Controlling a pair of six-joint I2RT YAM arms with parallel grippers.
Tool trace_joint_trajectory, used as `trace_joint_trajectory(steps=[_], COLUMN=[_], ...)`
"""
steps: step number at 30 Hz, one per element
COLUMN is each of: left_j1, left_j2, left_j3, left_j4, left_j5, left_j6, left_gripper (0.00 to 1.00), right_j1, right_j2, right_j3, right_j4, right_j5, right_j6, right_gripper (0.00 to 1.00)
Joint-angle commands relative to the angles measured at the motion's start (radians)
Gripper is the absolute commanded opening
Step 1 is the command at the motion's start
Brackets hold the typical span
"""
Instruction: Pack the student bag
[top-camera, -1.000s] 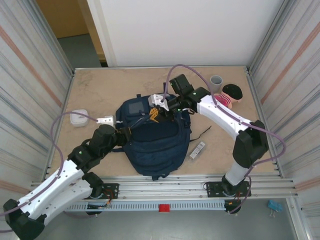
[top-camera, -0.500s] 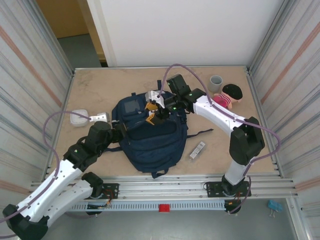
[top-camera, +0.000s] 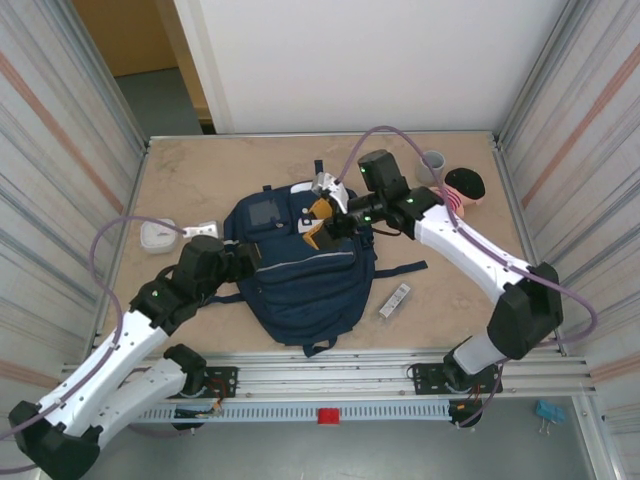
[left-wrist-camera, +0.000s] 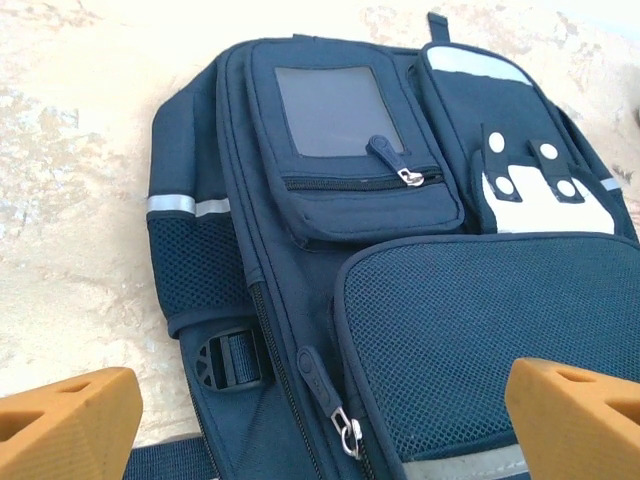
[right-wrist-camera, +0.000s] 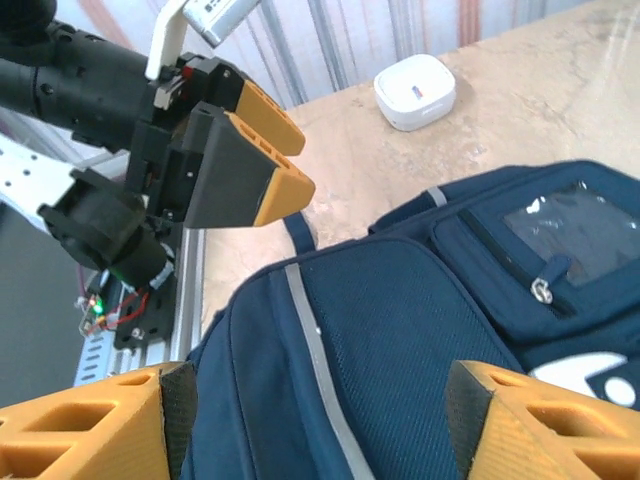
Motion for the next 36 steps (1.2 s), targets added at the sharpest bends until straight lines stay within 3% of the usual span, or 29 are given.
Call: trace_joint_trajectory(steps=[1,7,13,18,24,32,36], left_j1=[0.070,0.133,0.135,0.135,0.135,0.135,0.135], left_j2=[0.049,0.139,0.205,0.231,0.217,0.211,0.214], left_j3=[0.045,0.114,0.111,0.114,0.098,0.058,0.064], left_j4=[0.070,0.123,0.092,0.072,0.100,0.139,0.156], left_j5=[0.121,0.200,0.270,0.319,0.346,0.359,0.368], left_j6=[0.036,0.060,0.088,0.034,0.016,0.054,0.070], left_gripper=[0.96,0.97,0.99,0.99,0.99,0.99,0.99], right_j1=[-0.032,-0.127,-0.127,-0.132,-0.141,-0.143,-0.142], right_j2=[-0.029,-0.033,-0.096,-0.216,-0.320,-0.251,-0.214], right_j3=[-0.033,-0.029,-0.108,-0.191,-0.262,-0.328,-0.420], right_j4=[-0.025,-0.084,-0.106,-0.186,-0.340,-0.574,-0.580], right_j5=[0.000,0.045,0.130,0.271,0.524,0.690,0.727], right_j6=[0.118,0.383,0.511,0.574,0.688,0.938,1.072], right_gripper=[0.68,0.68,0.69,0.70,0.71,0.71,0.71])
